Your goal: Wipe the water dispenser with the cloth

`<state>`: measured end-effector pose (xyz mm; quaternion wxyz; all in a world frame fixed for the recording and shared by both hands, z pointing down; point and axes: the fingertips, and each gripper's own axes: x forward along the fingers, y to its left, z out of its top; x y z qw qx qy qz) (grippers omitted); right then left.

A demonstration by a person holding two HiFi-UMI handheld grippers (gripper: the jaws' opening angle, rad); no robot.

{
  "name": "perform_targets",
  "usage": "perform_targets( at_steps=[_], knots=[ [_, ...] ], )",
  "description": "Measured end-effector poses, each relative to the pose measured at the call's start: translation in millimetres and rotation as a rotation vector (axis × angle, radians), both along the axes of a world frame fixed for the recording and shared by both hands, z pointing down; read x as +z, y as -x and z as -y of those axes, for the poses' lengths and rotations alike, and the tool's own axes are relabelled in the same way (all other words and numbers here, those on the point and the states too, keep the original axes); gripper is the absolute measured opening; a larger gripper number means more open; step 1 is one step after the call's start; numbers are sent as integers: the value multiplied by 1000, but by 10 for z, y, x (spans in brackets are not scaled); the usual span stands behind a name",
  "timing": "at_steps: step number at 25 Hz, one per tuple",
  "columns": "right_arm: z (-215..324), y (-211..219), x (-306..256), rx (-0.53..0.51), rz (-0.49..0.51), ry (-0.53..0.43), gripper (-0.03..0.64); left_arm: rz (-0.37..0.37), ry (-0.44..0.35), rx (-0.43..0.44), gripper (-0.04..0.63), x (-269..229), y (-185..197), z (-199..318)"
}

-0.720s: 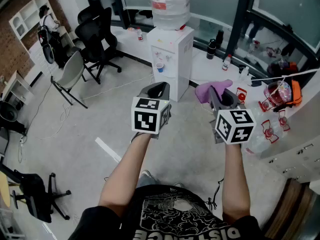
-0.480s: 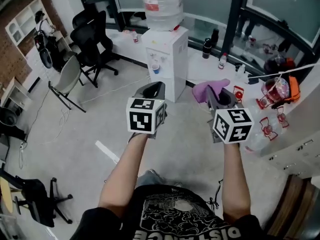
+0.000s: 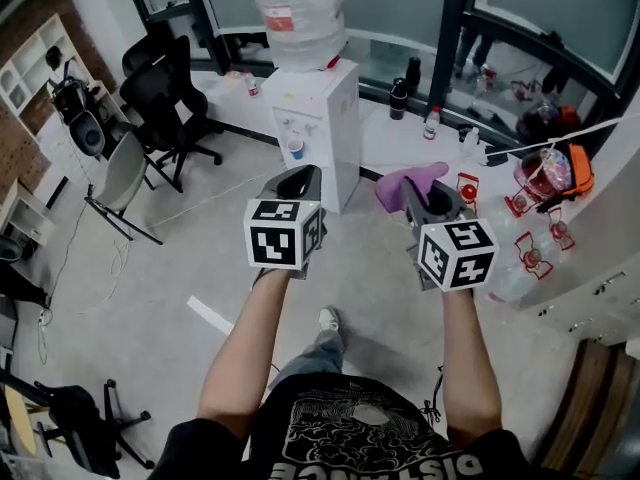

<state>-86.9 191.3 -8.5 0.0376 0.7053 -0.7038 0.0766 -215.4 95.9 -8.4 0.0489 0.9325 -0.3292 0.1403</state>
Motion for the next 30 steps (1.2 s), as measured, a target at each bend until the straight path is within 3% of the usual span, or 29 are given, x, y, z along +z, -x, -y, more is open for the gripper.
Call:
perform_targets(
  at_steps=[14, 23, 30],
  knots=[
    [1310, -458, 4, 45, -20, 45, 44, 9, 23, 77, 28, 30, -645, 1362],
    [2188, -627, 1, 83, -8, 67, 44, 16, 38, 126, 28, 70, -878, 2262],
    [2643, -632, 68, 86, -23, 88, 44, 7, 67, 138, 28, 201, -913, 2683]
  ],
)
